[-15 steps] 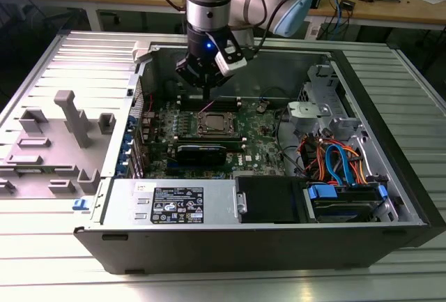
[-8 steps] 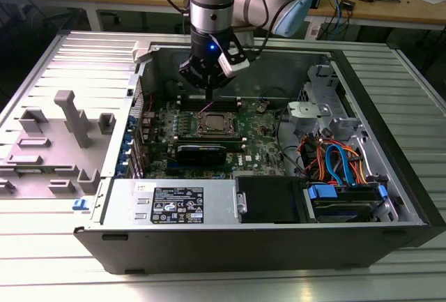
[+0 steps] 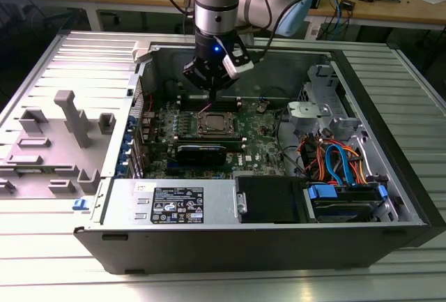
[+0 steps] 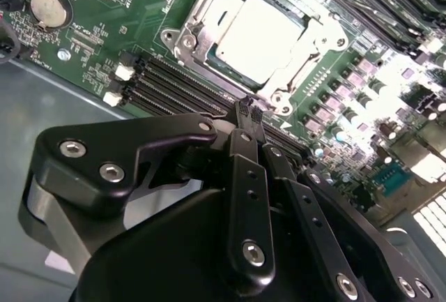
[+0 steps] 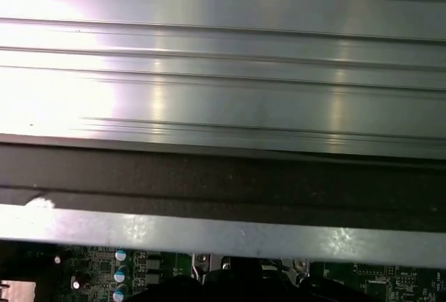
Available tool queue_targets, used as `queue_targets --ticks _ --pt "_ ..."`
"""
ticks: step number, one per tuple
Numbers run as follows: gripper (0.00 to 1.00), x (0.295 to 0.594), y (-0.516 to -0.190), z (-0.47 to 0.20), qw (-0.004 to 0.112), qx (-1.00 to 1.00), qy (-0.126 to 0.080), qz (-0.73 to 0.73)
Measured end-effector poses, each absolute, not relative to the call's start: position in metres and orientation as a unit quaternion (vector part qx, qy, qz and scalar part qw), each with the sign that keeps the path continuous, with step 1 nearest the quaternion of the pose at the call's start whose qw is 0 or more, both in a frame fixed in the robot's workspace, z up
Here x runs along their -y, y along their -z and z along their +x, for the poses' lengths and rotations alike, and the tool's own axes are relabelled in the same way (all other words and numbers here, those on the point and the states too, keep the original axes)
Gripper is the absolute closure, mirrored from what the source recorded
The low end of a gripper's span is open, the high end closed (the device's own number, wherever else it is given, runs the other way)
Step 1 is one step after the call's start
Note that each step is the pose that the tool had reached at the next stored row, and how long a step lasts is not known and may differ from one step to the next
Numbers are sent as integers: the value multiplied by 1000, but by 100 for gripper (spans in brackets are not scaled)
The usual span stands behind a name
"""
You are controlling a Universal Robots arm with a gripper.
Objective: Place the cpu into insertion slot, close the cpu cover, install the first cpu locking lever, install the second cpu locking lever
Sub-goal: 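Install the first cpu locking lever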
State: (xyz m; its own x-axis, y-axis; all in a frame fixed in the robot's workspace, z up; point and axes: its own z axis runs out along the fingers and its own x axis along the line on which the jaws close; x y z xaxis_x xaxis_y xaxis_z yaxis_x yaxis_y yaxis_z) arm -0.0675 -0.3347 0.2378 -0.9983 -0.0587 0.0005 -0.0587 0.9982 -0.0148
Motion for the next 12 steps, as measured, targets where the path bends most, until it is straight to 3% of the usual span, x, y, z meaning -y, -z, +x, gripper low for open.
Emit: queue_targets --ticks 12 --pt "89 335 -226 -54 0 1000 -9 29"
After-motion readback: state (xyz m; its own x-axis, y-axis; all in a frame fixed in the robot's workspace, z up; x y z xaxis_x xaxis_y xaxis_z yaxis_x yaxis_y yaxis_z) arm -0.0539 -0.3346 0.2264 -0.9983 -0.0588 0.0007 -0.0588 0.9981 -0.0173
